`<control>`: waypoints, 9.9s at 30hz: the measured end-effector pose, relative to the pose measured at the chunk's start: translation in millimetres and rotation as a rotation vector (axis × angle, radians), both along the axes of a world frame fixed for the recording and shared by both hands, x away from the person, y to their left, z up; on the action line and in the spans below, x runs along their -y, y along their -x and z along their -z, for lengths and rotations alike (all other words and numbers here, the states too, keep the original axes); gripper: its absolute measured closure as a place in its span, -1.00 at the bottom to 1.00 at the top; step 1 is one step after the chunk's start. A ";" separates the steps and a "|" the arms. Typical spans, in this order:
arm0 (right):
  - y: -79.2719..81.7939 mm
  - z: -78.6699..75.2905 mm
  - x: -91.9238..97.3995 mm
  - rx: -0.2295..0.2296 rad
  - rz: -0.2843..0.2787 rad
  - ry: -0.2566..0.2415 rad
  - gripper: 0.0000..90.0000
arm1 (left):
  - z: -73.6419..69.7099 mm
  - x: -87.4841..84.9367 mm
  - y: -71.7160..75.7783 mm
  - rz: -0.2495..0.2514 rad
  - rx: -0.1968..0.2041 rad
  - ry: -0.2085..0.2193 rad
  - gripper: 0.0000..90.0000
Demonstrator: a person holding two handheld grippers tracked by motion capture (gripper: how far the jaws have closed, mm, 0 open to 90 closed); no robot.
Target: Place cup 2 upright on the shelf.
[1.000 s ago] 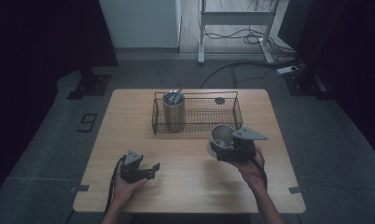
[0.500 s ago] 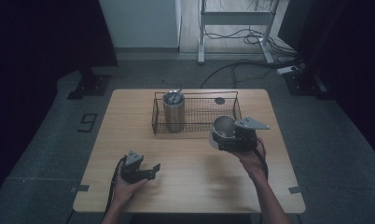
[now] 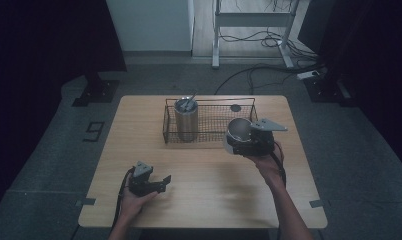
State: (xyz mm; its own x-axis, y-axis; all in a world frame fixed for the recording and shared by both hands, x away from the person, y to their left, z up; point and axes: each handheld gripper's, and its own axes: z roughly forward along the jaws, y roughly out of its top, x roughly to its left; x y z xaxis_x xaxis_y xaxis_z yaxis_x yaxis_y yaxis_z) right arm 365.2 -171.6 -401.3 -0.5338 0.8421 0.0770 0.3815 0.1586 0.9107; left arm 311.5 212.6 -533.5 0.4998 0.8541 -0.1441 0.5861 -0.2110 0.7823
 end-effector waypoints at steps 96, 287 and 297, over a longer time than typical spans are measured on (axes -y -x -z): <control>-117.2 -10.9 -8.1 -0.090 0.072 0.050 -0.85 | 2.0 0.3 -0.6 -0.007 -0.018 -0.029 -0.67; 40.7 112.4 48.4 -0.161 0.022 -0.003 -0.67 | 6.0 -1.4 0.5 0.005 -0.052 -0.019 -0.67; 42.7 118.1 46.5 -0.172 0.021 0.015 -0.67 | 5.6 -2.1 0.8 0.000 -0.048 -0.019 -0.67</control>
State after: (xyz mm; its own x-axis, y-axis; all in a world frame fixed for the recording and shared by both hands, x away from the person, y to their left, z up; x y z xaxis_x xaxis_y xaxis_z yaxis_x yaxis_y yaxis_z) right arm 322.6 -218.1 -519.4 -0.4965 0.8544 0.1530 0.5346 0.1622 0.8294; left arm 310.7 214.7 -539.1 0.4931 0.8566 -0.1521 0.6228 -0.2255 0.7492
